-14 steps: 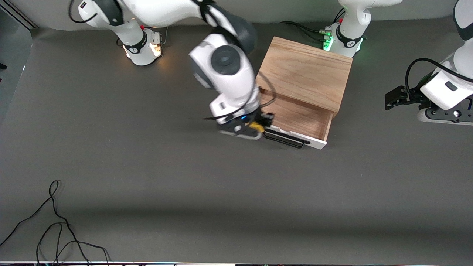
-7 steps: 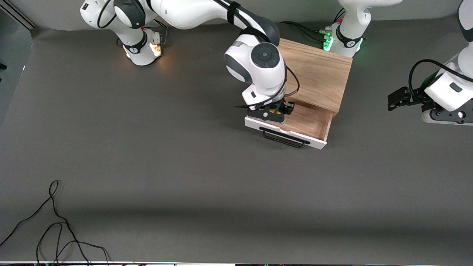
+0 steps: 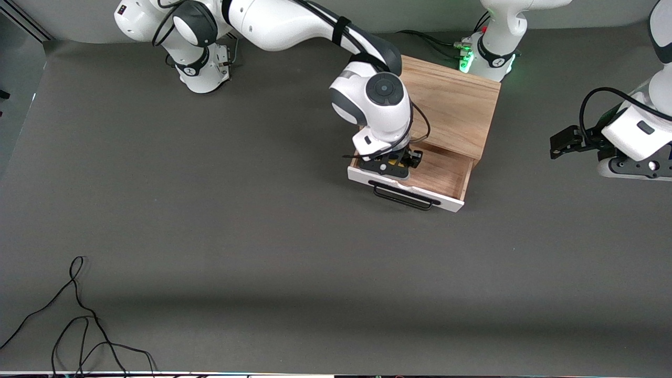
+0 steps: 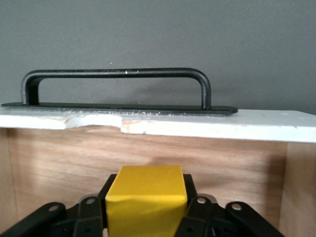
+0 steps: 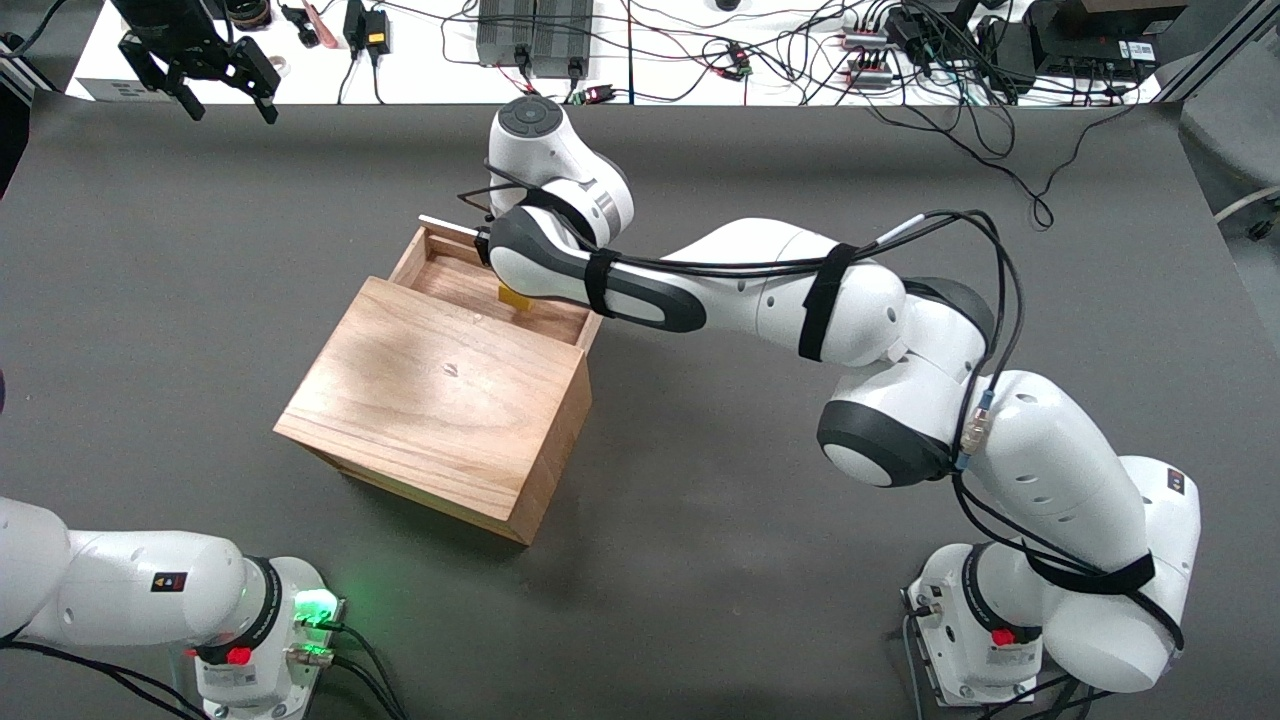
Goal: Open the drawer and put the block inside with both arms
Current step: 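Lower the cube into the drawer and open the right gripper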
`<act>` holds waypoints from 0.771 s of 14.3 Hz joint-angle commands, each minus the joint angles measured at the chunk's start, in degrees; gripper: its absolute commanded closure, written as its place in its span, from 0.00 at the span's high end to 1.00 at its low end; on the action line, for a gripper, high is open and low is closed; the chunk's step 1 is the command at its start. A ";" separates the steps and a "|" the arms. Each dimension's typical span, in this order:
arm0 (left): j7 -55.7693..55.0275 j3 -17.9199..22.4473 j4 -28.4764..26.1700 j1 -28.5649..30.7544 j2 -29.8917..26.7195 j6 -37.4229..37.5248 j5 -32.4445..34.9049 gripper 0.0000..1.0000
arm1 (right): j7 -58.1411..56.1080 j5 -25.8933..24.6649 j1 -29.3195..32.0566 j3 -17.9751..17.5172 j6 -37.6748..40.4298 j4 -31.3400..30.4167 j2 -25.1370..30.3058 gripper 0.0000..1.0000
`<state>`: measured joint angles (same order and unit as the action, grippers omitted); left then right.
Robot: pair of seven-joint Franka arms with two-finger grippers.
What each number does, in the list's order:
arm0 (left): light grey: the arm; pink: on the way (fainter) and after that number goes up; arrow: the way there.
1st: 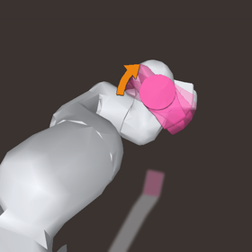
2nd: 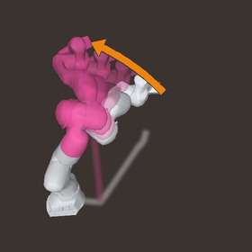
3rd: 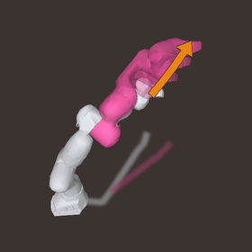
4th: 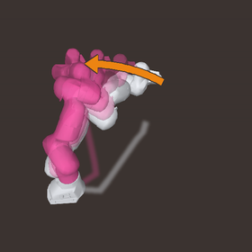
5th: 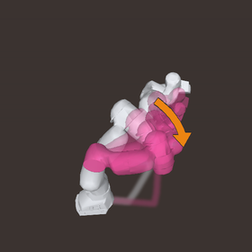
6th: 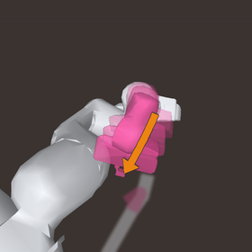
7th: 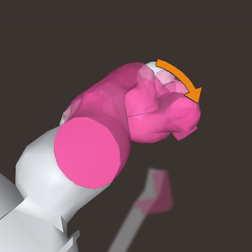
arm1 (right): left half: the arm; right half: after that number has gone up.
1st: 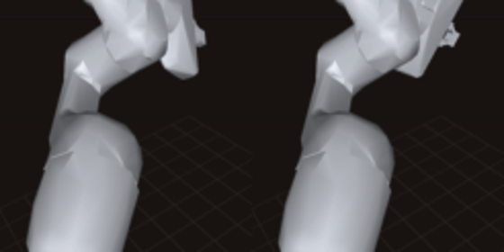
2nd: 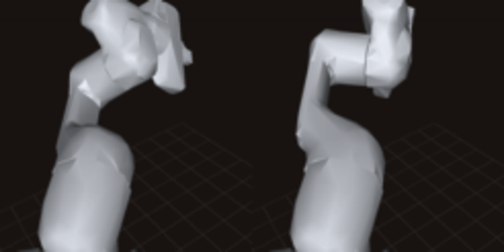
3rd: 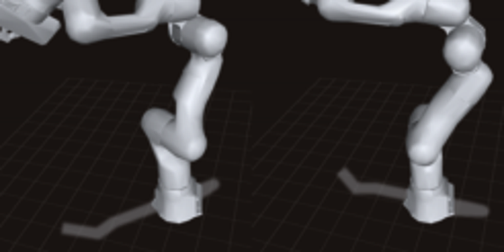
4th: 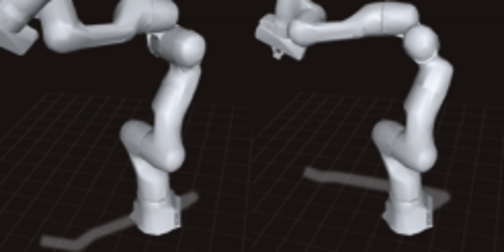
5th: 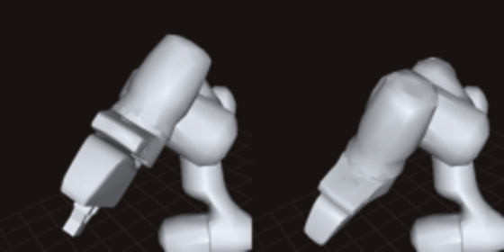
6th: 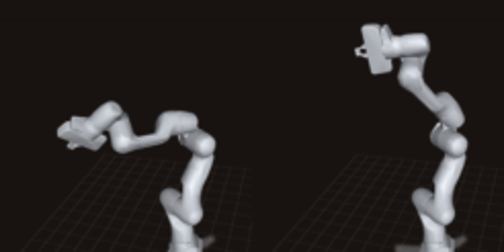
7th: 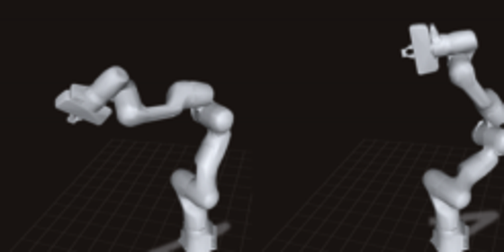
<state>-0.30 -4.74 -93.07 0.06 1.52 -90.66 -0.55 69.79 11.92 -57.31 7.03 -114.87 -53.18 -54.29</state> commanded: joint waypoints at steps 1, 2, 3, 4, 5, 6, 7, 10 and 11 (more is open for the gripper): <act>0.92 -0.09 -0.10 0.11 -0.29 -0.39 0.37 1.00 | 2.19 -1.02 -0.61 0.53 -0.36 1.24 -0.64 0.14; 0.92 -0.09 -0.10 0.11 -0.29 -0.39 0.37 1.00 | 2.19 -1.02 -0.70 0.53 -0.36 1.15 -0.73 0.15; 0.92 -0.09 -0.10 0.11 -0.29 -0.39 0.37 1.00 | 2.19 -1.02 -0.70 0.53 -0.36 1.15 -0.82 0.24; 0.92 -0.09 -0.10 0.11 -0.29 -0.39 0.37 1.00 | 2.19 -1.02 -0.70 0.53 -0.36 1.15 -0.99 0.42; 0.92 -0.09 -0.10 0.11 -0.29 -0.39 0.37 1.00 | 2.36 -1.02 -0.70 0.53 -0.36 1.15 -1.08 0.72; 0.83 -0.09 -0.10 0.11 -0.29 -0.39 0.37 1.00 | 2.45 -1.80 -1.13 0.53 -0.44 1.06 -1.08 0.99; 0.74 -0.09 -0.10 0.11 -0.29 -0.39 0.37 1.00 | 2.45 -3.03 -1.31 0.53 -0.53 1.06 -1.08 1.00; 0.83 -0.09 -0.10 0.11 -0.29 -0.39 0.37 1.00 | 2.37 -3.13 -1.23 0.53 -0.53 1.24 -0.65 1.00; 0.83 -0.09 -0.10 0.11 -0.29 -0.48 0.37 1.00 | 2.28 -3.13 -1.05 0.62 -0.44 1.33 -0.12 1.00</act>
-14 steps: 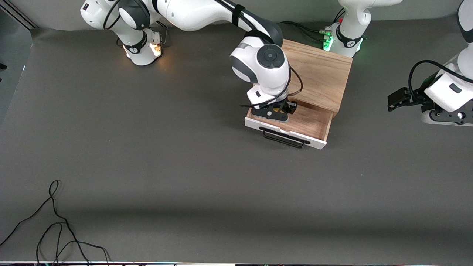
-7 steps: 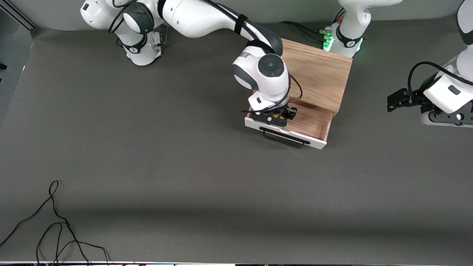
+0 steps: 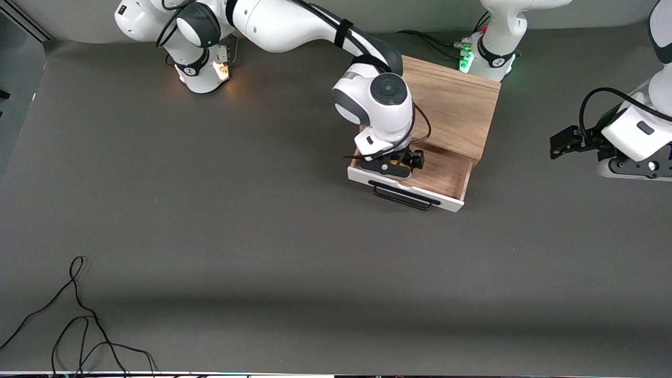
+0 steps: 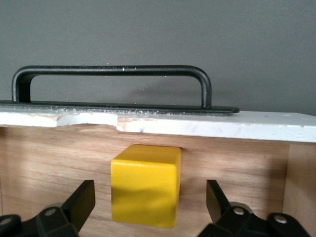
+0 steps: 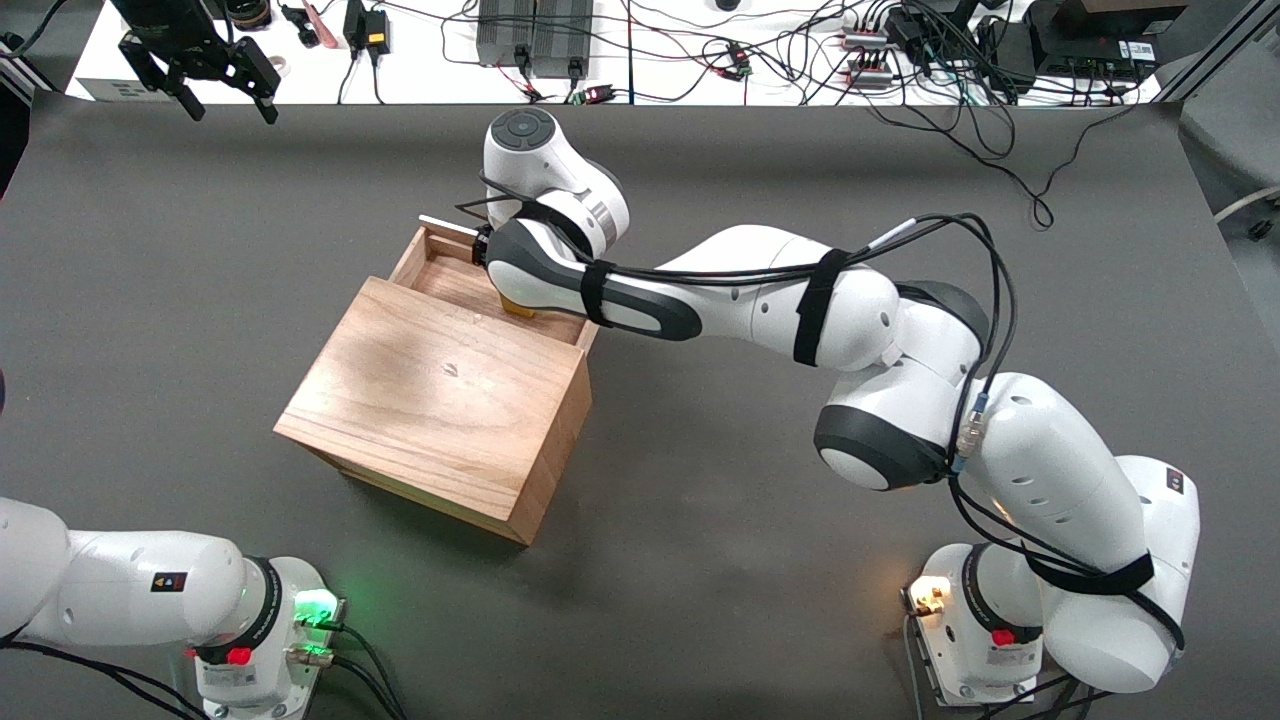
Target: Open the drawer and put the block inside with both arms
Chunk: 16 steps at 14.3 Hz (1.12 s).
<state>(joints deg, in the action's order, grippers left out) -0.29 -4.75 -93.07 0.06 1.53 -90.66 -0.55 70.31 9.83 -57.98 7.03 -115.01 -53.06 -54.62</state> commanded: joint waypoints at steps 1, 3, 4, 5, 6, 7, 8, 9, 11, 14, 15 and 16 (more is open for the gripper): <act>0.82 -0.09 -0.10 0.11 -0.30 -0.48 0.37 1.00 | 1.67 -1.04 0.06 0.62 0.22 1.20 1.00 1.00; 0.82 -0.09 -0.10 0.11 -0.30 -0.48 0.37 1.00 | 1.58 -1.04 1.29 0.70 0.57 1.11 4.42 1.00; 0.82 -0.09 -0.10 0.11 -0.30 -0.57 0.37 1.00 | 1.06 -1.12 3.03 0.53 2.32 1.20 6.18 1.00; 0.82 -0.09 -0.10 0.11 -0.30 -0.57 0.37 1.00 | 0.70 -1.12 4.88 0.53 3.64 1.11 8.20 1.00; 0.82 -0.09 -0.10 0.11 -0.30 -0.48 0.37 1.00 | -0.60 -1.12 6.64 0.44 3.74 0.85 10.05 1.00; 0.91 -0.09 -0.10 0.11 -0.30 -0.57 0.37 1.00 | -2.88 -1.21 8.31 0.44 4.79 -0.02 12.24 1.00; 0.91 -0.09 -0.10 0.11 -0.30 -0.57 0.37 1.00 | -7.69 -0.52 11.37 0.44 7.23 -2.29 15.48 1.00; 0.82 -0.09 -0.10 0.11 -0.30 -0.48 0.37 1.00 | -13.39 -0.25 14.71 0.35 8.65 -5.36 18.99 1.00; 0.82 -0.09 -0.10 0.11 -0.30 -0.57 0.37 1.00 | -21.85 3.16 21.82 0.35 10.68 -14.22 27.86 1.00; 0.73 -0.09 -0.10 0.03 -0.30 -0.57 0.46 1.00 | -39.15 4.85 32.20 1.40 10.68 -29.34 40.97 1.00; 0.65 -0.09 -0.10 0.02 -0.30 -0.48 0.46 1.00 | -41.99 3.98 33.97 2.71 10.77 -32.52 43.79 1.00; 0.65 -0.09 -0.10 -0.06 -0.30 -0.48 0.46 1.00 | -42.80 2.67 34.16 5.51 10.95 -35.77 46.34 1.00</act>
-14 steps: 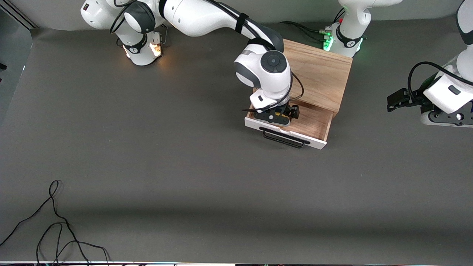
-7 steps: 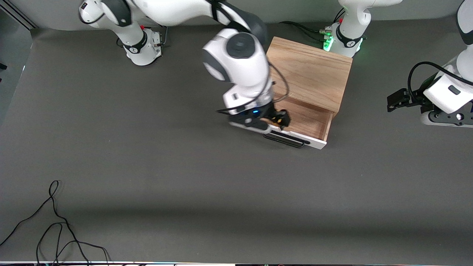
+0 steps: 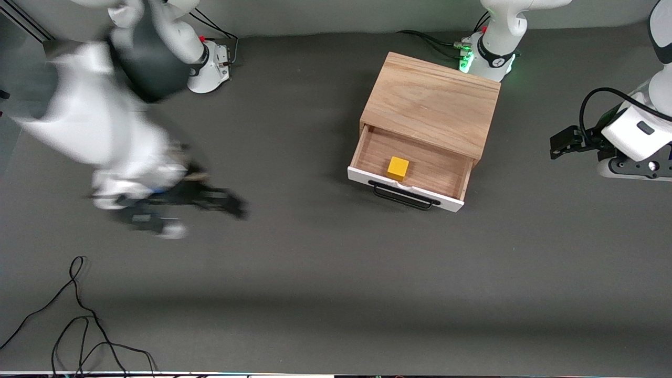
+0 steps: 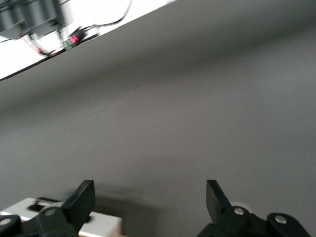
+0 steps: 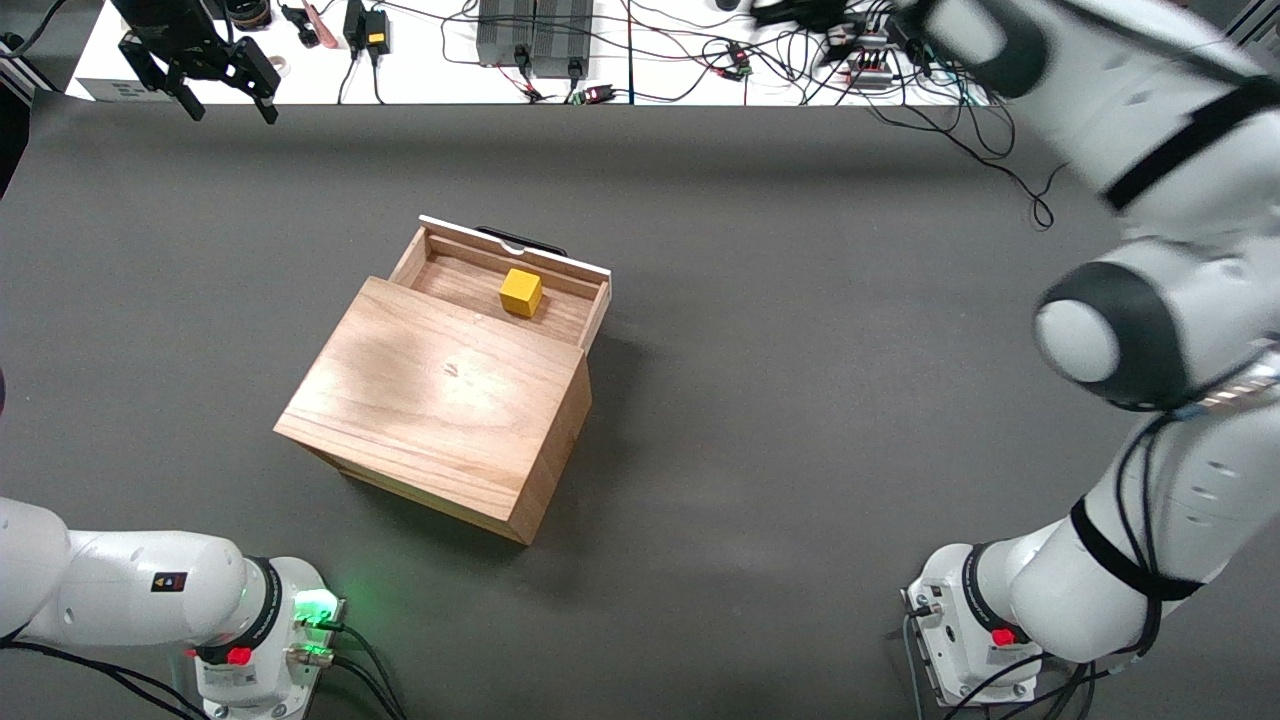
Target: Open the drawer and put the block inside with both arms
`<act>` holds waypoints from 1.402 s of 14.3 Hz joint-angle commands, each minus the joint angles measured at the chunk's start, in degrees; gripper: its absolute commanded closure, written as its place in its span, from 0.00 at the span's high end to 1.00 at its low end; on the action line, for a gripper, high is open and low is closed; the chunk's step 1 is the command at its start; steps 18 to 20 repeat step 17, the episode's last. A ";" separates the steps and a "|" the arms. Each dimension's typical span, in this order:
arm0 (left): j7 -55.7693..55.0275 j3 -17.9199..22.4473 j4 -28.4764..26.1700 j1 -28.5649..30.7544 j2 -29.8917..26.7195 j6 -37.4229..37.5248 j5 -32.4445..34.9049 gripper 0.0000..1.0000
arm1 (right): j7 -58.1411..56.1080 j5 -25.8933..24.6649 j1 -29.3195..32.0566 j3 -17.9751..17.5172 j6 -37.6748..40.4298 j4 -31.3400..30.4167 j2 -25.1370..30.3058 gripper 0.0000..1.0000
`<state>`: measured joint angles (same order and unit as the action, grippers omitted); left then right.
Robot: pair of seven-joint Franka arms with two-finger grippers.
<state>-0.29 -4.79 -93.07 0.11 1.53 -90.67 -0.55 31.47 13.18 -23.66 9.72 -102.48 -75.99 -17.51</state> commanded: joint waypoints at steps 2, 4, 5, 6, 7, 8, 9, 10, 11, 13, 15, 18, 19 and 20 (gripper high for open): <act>0.64 -0.05 -0.10 -0.02 -0.30 -0.47 0.46 1.00 | -9.73 -6.03 0.53 6.44 -1.58 -17.60 13.53 1.00; 0.73 -0.05 -0.10 -0.02 -0.30 -0.38 0.46 1.00 | -13.27 -9.12 5.53 5.14 -0.71 -18.93 15.92 1.00; 0.73 -0.05 -0.10 -0.02 -0.30 -0.38 0.46 1.00 | -16.32 -9.22 8.33 4.53 0.52 -18.76 16.27 1.00; 0.64 -0.05 -0.10 -0.02 -0.30 -0.38 0.46 1.00 | -21.84 -9.22 11.15 2.61 2.18 -18.58 16.54 1.00; 0.64 -0.05 -0.10 -0.02 -0.30 -0.38 0.46 1.00 | -23.81 -9.22 15.18 -0.89 3.68 -18.58 17.06 1.00; 0.64 -0.05 -0.10 -0.02 -0.30 -0.38 0.46 1.00 | -24.00 -9.31 19.39 -5.11 4.65 -18.58 17.33 1.00; 0.64 -0.05 -0.10 -0.02 -0.30 -0.38 0.46 1.00 | -24.00 -10.09 23.00 -9.15 5.36 -18.58 17.42 1.00; 0.64 -0.05 -0.10 -0.02 -0.30 -0.38 0.46 1.00 | -24.09 -11.93 25.56 -12.67 5.80 -18.67 17.33 1.00; 0.64 -0.05 -0.10 -0.02 -0.30 -0.38 0.46 1.00 | -23.92 -13.08 26.29 -14.27 5.98 -19.11 17.33 1.00; 0.55 -0.05 -0.10 -0.02 -0.30 -0.38 0.46 1.00 | -23.65 -12.91 26.29 -14.55 4.84 -19.29 16.63 1.00; 0.73 -0.05 -0.10 -0.02 -0.30 -0.38 0.46 1.00 | -24.17 -12.83 26.12 -14.46 4.84 -18.85 16.45 1.00; 0.64 -0.05 -0.10 -0.02 -0.30 -0.38 0.46 1.00 | -24.62 -12.82 26.12 -14.20 5.80 -17.71 16.28 1.00; 0.64 -0.05 -0.10 -0.02 -0.30 -0.38 0.46 1.00 | -24.62 -12.82 26.12 -14.20 5.80 -17.71 16.28 1.00; 0.64 -0.05 -0.10 -0.02 -0.30 -0.38 0.46 1.00 | -24.62 -12.82 26.12 -14.20 5.80 -17.71 16.28 1.00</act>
